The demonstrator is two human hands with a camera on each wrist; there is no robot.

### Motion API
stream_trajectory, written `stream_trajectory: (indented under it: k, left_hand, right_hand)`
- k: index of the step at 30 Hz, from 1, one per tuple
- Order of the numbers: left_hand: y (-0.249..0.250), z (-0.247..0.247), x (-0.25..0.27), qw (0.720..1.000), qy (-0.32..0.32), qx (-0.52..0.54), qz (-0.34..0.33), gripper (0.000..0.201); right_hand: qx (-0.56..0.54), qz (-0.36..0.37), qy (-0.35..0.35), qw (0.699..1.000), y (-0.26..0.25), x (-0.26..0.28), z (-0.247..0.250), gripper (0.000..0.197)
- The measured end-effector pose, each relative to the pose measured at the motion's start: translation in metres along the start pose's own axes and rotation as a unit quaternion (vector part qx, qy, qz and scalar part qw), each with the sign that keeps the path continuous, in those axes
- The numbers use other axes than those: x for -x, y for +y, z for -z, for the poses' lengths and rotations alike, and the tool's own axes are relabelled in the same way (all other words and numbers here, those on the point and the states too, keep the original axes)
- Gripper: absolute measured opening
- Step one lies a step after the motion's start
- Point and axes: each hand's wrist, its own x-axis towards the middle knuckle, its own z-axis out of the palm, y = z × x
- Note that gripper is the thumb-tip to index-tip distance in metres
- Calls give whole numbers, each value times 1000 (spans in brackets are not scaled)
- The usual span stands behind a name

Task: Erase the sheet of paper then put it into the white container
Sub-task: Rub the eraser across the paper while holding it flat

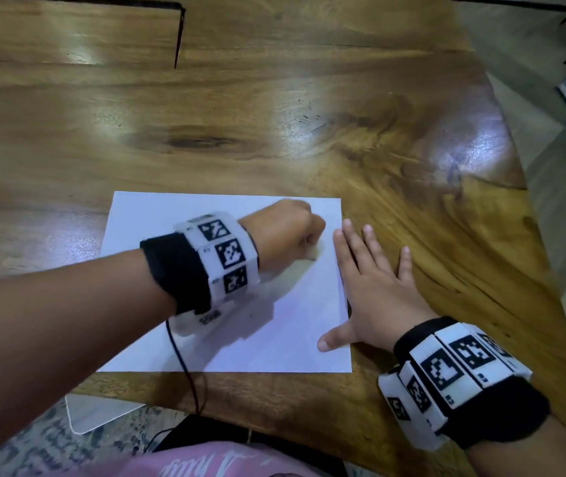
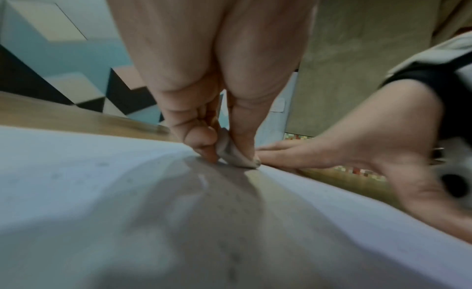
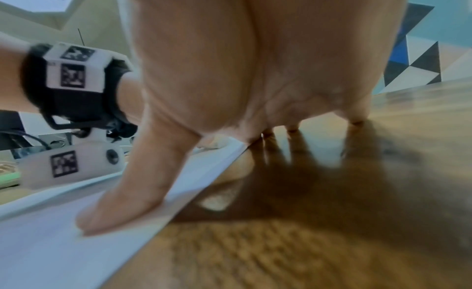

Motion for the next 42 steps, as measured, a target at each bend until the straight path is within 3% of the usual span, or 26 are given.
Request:
stream_trajectory:
  k: [3,8,10,16,22,29,35,37,42]
  left_hand:
    - [2,-1,2,1000,19,6,-3,4]
    - [18,-31,55,992,-85,1,-96,11]
    - [13,-26,47,993,-66,6,-94,8]
    - [-6,-8,13,997,67,23,23,8]
    - [-2,-12,18,995,89,16,47,10]
    - [11,-11,23,997,42,-13,67,11]
    - [28,-31,68,992,-120,-17,-23,12]
    - [24,-25,66,990,-136,27,8,17]
    - [5,-3,25,998,9,-2,62,9]
  right_hand:
    - [0,0,-2,1000,0,0,0,150]
    - [-5,-2,-7,1000,0,-1,0,150]
    - [-7,0,-3,1000,-1,-1,0,150]
    - [3,-3,-3,1000,-1,0,1,150]
    - [2,17,26,1000,-1,4,0,146]
    - [1,44,25,999,0,2,1,141]
    - [-11,47,16,999,1,1,1,141]
    - [-16,49,18,999,1,0,0,141]
    - [-15,49,24,998,1,0,-1,141]
